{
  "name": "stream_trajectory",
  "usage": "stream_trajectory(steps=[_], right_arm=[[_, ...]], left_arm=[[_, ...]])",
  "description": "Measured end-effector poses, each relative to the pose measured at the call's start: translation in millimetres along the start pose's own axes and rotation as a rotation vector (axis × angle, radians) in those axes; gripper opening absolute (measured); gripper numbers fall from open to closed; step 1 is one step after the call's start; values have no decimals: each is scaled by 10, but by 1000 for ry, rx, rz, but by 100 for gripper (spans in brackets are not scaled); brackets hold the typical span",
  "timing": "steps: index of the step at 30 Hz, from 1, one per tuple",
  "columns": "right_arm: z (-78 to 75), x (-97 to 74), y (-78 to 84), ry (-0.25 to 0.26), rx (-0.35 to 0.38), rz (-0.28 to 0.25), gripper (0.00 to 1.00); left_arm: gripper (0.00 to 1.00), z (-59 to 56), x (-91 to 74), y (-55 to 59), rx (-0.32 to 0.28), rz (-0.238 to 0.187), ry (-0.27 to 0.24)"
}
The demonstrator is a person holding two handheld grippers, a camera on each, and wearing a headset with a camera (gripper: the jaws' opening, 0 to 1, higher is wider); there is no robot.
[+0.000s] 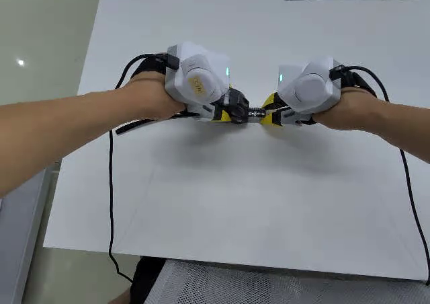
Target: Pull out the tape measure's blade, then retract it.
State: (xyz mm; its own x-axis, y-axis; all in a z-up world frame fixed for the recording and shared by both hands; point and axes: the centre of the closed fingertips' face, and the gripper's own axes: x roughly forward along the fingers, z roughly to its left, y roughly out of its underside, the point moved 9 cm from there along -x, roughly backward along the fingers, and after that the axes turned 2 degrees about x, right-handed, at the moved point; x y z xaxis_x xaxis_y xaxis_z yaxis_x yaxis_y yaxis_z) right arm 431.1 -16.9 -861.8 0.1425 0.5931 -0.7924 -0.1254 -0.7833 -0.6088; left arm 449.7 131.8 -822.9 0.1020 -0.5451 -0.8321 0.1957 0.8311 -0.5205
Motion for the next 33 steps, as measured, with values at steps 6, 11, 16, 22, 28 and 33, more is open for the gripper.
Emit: stream_trajectory(steps=[6, 11, 16, 22, 28, 33], right_arm=[[12, -81, 77, 6, 10, 0, 11], [21, -119, 115, 10, 17, 5, 11], [20, -146, 159, 14, 22, 10, 11], [16, -161, 218, 18, 32, 13, 11], [8, -184, 269, 19, 41, 10, 11], [5, -225, 321, 21, 47, 9, 11]], left_arm=[[31, 7, 12, 2, 1, 2, 1], [31, 10, 19, 4, -1, 1, 1], [31, 11, 26, 4, -3, 2, 2], [31, 10, 29, 3, -5, 3, 2], [31, 11, 30, 3, -6, 6, 2], [31, 11, 33, 2, -6, 8, 2]])
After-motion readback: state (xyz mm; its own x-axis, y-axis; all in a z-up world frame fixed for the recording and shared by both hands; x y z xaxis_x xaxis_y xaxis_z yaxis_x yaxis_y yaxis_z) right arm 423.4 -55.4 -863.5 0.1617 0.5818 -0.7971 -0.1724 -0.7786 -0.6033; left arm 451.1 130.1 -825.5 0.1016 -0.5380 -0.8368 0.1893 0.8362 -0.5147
